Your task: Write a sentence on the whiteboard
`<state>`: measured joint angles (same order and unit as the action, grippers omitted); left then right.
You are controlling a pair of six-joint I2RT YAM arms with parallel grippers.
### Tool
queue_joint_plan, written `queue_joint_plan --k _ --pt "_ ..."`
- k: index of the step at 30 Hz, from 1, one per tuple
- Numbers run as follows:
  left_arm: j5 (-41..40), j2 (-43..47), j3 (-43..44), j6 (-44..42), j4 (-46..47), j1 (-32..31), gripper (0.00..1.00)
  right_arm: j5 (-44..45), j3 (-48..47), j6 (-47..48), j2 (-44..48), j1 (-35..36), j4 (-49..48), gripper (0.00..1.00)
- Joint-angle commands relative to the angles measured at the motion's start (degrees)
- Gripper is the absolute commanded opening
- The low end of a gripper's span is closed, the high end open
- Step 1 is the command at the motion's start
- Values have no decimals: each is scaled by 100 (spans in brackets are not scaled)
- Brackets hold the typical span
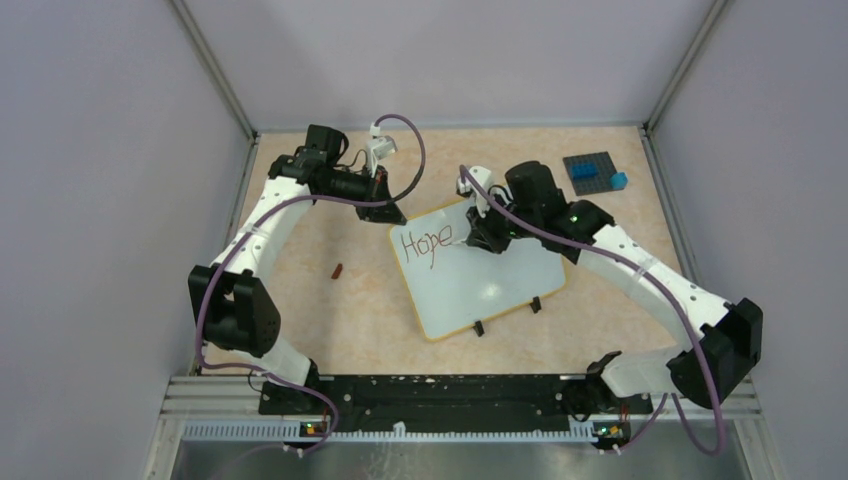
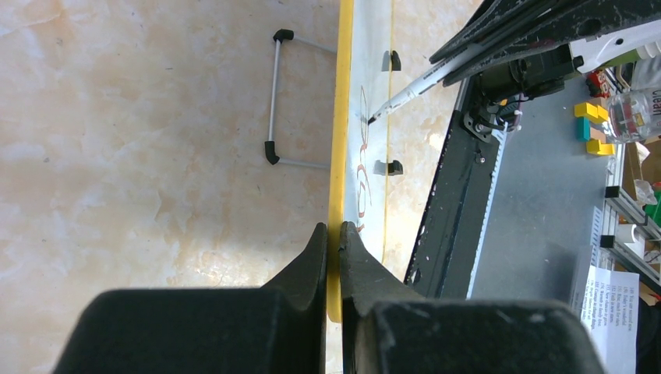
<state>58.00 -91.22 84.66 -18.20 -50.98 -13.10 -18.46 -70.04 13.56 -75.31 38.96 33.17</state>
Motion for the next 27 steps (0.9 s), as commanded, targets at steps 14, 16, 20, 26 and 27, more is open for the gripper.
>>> queue_joint_plan --k 14,16,20,26,27 --pt "-56 -9 -72 -39 -284 -236 0 -354 -435 270 314 -213 388 0" --pt "-66 -31 -66 -58 -281 -252 0 -454 -493 211 351 -233 446 0" --pt "-151 -107 16 -116 -320 -301 0 -793 -573 159 412 -396 565 0" --pt "-345 -282 267 -240 -438 -397 0 -1176 -694 165 473 -698 745 0" --pt "-393 -309 305 -243 -440 -415 0 -1226 -703 172 473 -766 758 0"
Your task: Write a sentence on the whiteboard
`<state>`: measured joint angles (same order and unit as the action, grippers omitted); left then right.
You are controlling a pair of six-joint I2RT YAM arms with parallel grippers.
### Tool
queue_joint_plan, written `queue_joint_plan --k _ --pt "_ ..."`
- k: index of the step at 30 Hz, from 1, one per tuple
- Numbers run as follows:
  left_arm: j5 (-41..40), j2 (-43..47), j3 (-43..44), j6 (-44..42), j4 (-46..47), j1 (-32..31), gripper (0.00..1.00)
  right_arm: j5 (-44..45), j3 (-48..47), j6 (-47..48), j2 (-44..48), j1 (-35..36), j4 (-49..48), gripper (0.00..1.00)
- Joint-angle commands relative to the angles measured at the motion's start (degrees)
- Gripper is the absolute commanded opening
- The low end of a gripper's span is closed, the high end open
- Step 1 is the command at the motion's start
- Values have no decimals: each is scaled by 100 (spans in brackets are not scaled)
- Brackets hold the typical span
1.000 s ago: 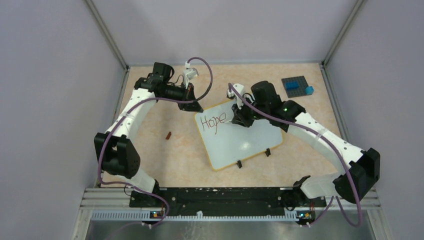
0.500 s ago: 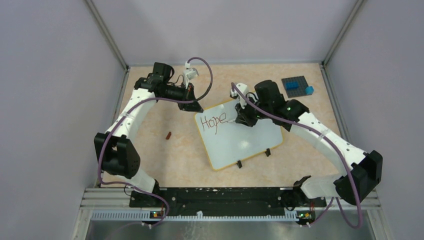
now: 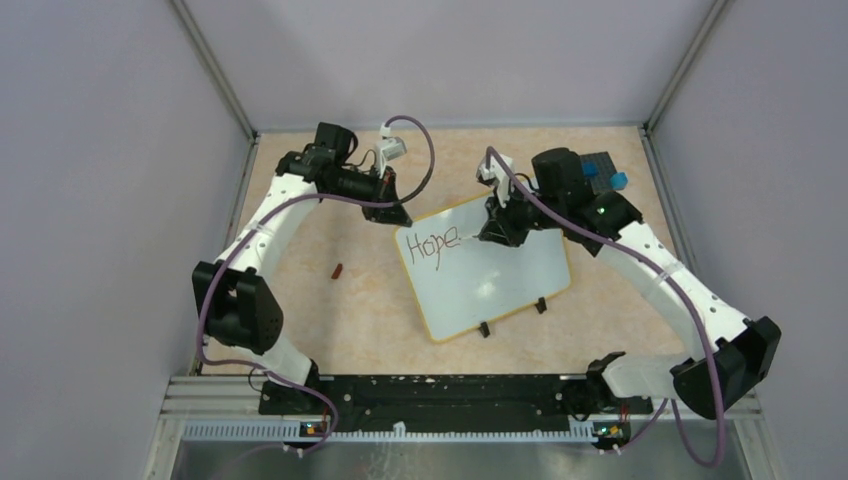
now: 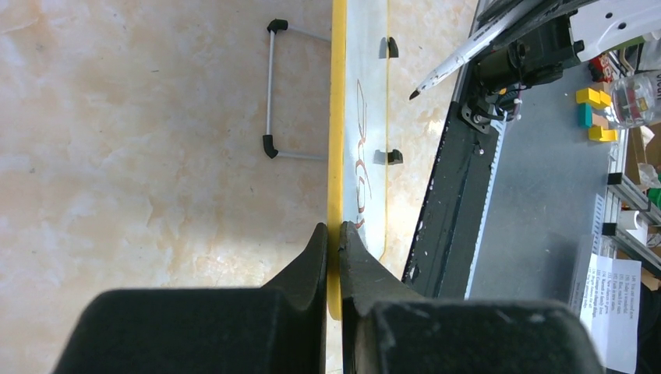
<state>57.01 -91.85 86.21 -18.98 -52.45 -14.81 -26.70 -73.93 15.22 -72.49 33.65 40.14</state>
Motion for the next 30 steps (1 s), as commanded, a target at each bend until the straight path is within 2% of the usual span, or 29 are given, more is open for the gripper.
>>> queue_joint_plan --k 1,6,10,14,30 --pt "-335 -272 179 -146 -283 -250 0 -432 -318 7 204 -307 69 0" --pt "-348 -300 234 -92 -279 -251 0 -372 -221 39 280 -494 -3 0" --pt "-281 -239 235 -64 -258 -251 6 -155 -107 77 300 -513 -100 0" --pt "-258 -220 215 -60 -266 -251 0 55 -95 77 251 -517 -224 0" --pt "-242 -158 111 -79 -251 -248 0 700 -181 3 27 -564 -459 0"
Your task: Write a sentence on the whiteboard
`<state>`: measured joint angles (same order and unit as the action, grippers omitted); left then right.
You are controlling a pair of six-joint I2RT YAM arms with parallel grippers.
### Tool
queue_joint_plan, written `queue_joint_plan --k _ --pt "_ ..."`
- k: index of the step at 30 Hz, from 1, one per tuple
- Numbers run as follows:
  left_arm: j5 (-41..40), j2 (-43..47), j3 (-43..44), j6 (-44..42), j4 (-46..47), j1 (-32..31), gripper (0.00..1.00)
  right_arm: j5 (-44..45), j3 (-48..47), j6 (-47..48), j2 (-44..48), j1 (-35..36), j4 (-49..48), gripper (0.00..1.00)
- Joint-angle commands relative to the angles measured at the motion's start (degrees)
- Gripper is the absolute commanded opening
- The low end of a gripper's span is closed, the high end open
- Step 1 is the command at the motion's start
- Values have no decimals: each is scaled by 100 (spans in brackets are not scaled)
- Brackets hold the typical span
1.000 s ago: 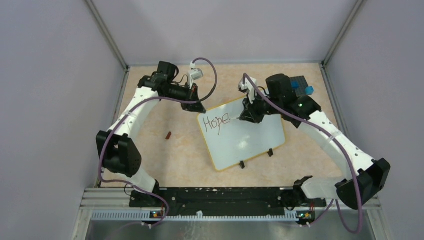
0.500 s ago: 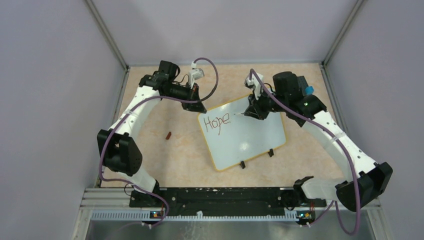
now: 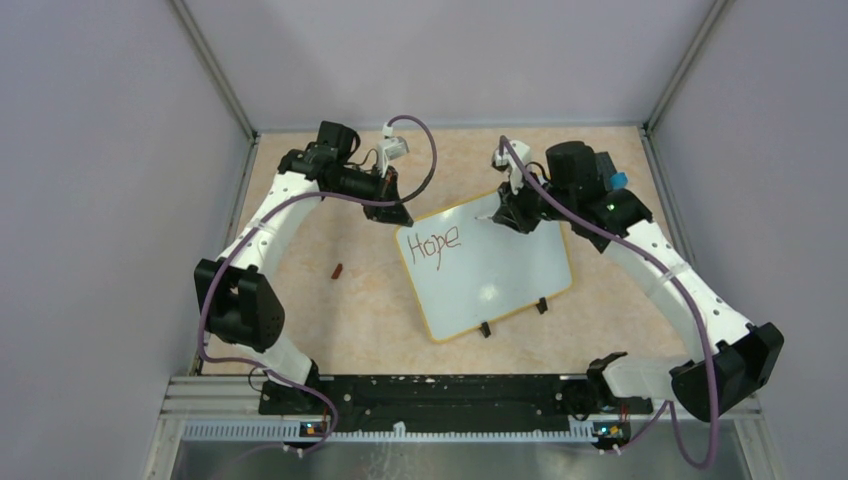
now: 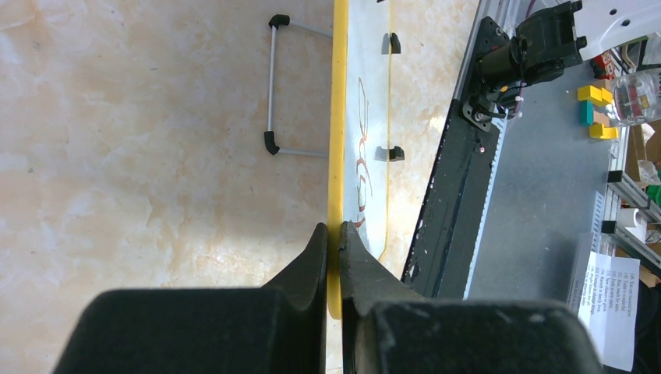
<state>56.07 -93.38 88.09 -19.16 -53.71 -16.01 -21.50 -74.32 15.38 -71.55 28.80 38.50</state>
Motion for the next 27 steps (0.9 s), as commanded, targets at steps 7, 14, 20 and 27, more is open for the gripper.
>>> queue_joint_plan --k 7,14,20,27 --pt "-144 13 -90 -59 -120 -130 0 240 -246 -105 -249 -77 -432 0" --pt "-164 22 -129 -70 -113 -130 0 33 -375 -174 -425 -76 -488 0" --pt "-175 39 -160 -84 -105 -130 0 -63 -263 -108 -447 -23 -428 0" --pt "-185 22 -162 -75 -96 -130 0 -105 52 53 -309 -10 -301 0"
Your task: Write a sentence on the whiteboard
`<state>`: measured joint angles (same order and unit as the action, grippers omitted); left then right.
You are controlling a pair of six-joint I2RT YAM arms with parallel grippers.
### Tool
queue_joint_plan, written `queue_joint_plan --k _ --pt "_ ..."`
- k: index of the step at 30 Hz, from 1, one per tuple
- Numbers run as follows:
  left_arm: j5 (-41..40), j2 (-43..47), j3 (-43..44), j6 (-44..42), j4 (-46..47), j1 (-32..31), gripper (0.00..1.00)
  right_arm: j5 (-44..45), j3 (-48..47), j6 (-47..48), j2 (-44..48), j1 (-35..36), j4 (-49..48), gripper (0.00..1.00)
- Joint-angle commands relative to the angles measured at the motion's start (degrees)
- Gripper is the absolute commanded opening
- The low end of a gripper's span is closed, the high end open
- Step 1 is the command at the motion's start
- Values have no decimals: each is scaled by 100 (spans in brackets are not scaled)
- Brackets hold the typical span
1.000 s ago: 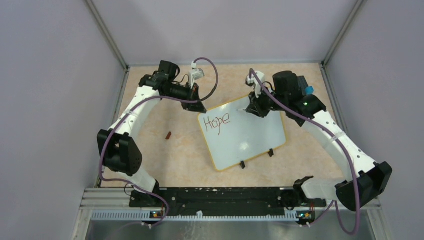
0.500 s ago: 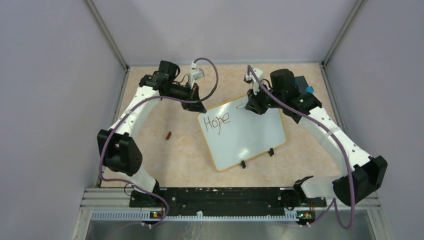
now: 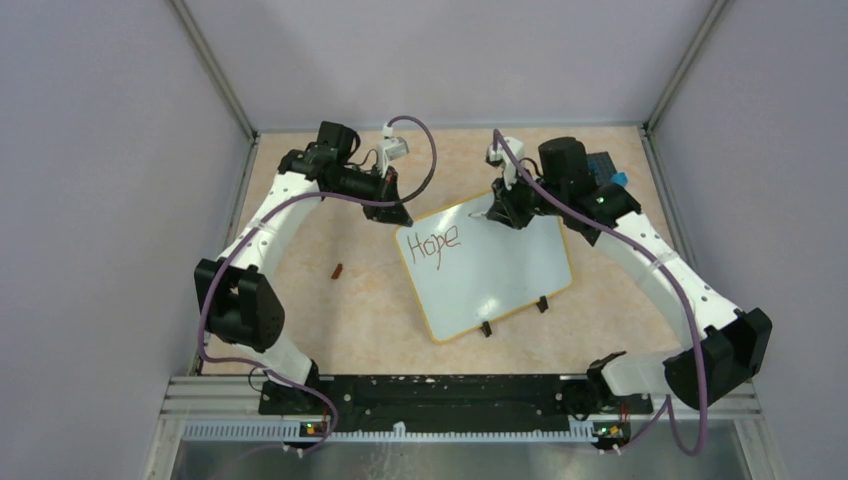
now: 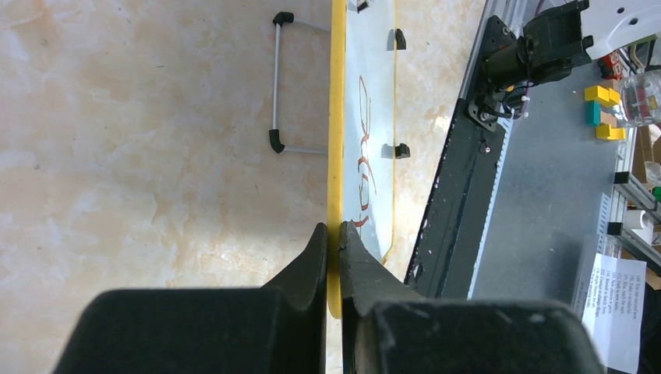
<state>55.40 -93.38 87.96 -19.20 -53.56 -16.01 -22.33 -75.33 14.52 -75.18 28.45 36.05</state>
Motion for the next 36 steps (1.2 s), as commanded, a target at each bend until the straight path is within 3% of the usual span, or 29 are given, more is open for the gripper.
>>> queue_joint_plan --k 1,26,36 --pt "-117 18 -145 -70 -111 -130 0 -10 203 165 74 21 -54 0" --pt "-135 46 -200 -53 -106 -130 0 -74 1043 189 426 252 37 0" --pt "-142 90 -225 -57 -98 -138 0 -338 379 45 351 451 211 0"
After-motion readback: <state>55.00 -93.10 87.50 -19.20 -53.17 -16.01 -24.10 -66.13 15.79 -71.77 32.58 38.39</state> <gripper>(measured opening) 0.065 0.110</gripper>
